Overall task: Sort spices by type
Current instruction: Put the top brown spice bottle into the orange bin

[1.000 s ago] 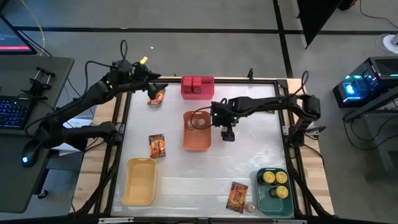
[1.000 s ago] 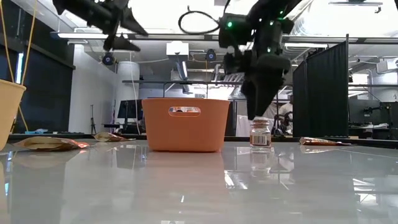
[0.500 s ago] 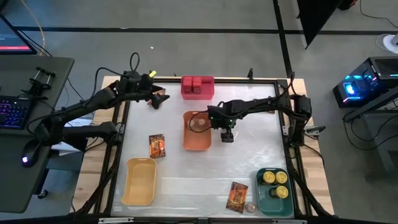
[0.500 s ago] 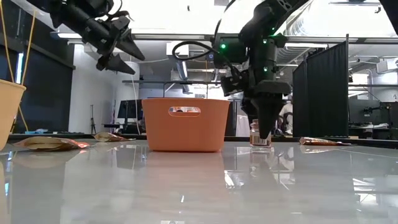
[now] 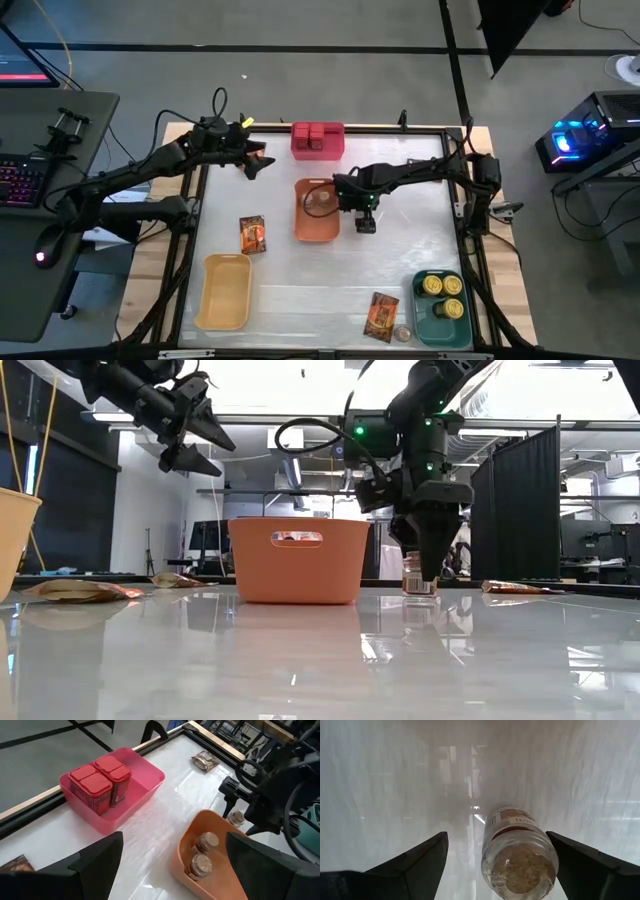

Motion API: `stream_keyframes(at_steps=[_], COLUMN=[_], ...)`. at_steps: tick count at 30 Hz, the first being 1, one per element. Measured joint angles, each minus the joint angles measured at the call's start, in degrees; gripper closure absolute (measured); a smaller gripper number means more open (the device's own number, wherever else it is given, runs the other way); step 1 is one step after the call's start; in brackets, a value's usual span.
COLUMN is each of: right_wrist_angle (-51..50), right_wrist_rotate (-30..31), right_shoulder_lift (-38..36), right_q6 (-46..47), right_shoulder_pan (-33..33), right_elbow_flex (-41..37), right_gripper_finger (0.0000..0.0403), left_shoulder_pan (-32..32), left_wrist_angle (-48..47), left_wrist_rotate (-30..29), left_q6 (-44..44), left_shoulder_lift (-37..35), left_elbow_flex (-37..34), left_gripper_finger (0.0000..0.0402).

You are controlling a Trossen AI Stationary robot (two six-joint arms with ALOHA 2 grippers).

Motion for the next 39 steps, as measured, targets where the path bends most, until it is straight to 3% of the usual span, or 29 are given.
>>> stream_keyframes(at_steps=[16, 20, 25, 27, 29, 33, 39], right_wrist_angle=[1.37, 1.16, 0.48, -0.83, -3.86, -10.27, -11.94], right_wrist_rotate=[1.05, 3.23, 3.28, 3.28, 3.23, 3.14, 3.69], right_shoulder_lift=[0.0, 0.0, -0.02, -0.18, -0.75, -4.93, -8.8], right_q6=[0.97, 1.25, 1.09, 1.08, 1.07, 0.13, 1.01], right_shoulder_pan=[0.81, 0.81, 0.81, 0.81, 0.83, 0.83, 0.88], right_elbow_flex=[0.0, 0.0, 0.0, 0.28, 1.49, 6.21, 17.15], right_gripper_finger=[0.0084, 0.0121, 0.0209, 0.022, 0.022, 0.022, 0.022], left_shoulder_pan=[0.04, 0.04, 0.04, 0.05, 0.42, 2.8, 5.01], left_wrist_angle=[-0.04, -0.02, -0.02, -0.02, -0.53, 0.04, -2.92], left_wrist_rotate=[1.46, 1.46, 1.48, 1.6, 3.59, 13.7, 12.6], left_q6=[-0.35, -0.17, 1.52, 1.53, 1.56, 1.66, 6.54], left_shoulder_lift=[0.0, 0.0, 0.0, -0.06, -0.43, -1.93, -5.47], left_elbow_flex=[0.02, 0.02, 0.02, 0.02, 0.57, 5.53, 12.07], left_gripper_finger=[0.0065, 0.0065, 0.0065, 0.0065, 0.0065, 0.0065, 0.0065])
